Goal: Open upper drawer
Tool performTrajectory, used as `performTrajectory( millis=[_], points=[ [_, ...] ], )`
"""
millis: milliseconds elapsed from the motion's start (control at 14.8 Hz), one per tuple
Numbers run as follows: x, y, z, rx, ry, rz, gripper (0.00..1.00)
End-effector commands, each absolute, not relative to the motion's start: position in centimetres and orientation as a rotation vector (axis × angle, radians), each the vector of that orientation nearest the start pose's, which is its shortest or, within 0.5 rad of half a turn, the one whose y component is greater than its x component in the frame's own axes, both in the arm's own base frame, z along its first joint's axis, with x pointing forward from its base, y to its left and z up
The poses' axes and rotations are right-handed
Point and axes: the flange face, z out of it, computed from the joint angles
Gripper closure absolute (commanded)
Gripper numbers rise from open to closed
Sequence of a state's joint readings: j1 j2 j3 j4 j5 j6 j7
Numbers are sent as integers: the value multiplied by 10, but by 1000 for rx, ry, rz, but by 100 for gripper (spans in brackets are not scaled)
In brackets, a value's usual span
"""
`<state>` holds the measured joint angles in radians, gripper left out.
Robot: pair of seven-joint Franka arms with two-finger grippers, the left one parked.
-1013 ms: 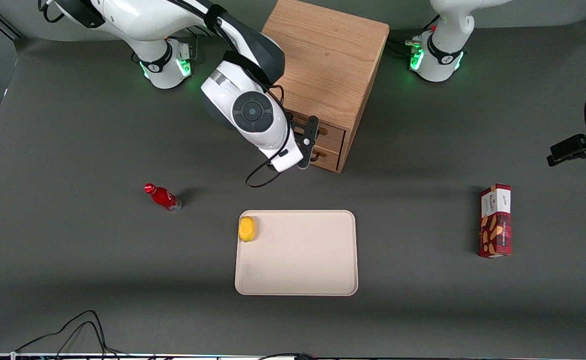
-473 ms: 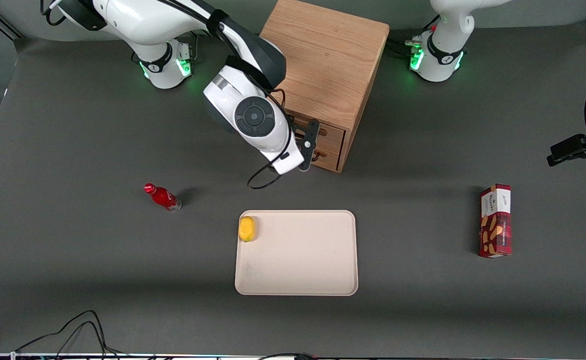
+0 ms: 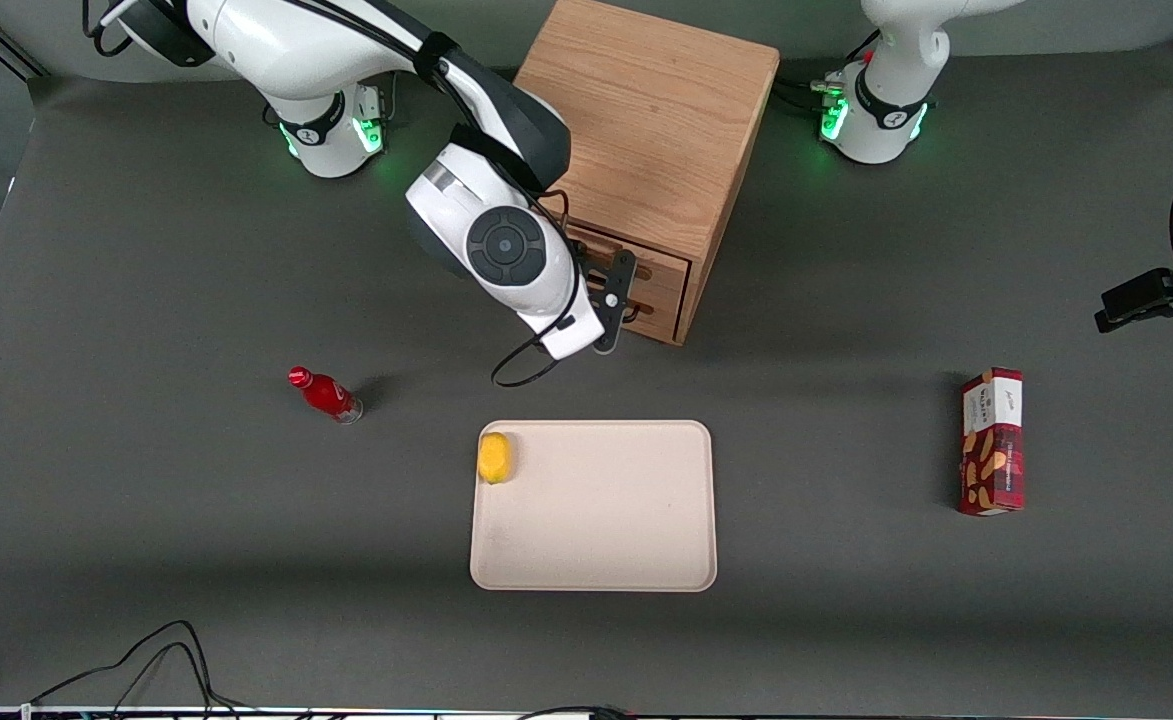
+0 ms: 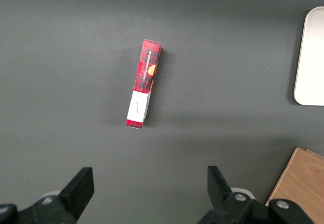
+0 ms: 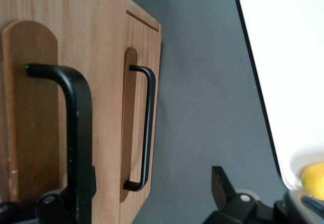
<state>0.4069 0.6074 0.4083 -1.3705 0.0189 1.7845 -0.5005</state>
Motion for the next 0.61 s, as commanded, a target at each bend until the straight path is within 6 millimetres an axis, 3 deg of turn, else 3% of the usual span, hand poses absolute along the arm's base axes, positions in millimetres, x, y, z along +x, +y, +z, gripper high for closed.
performTrajectory(
  millis=[0,540],
  points=[
    [523,470,366,-2342,-1759,256,0],
    [539,472,366,-2339,-1748,217,0]
  ],
)
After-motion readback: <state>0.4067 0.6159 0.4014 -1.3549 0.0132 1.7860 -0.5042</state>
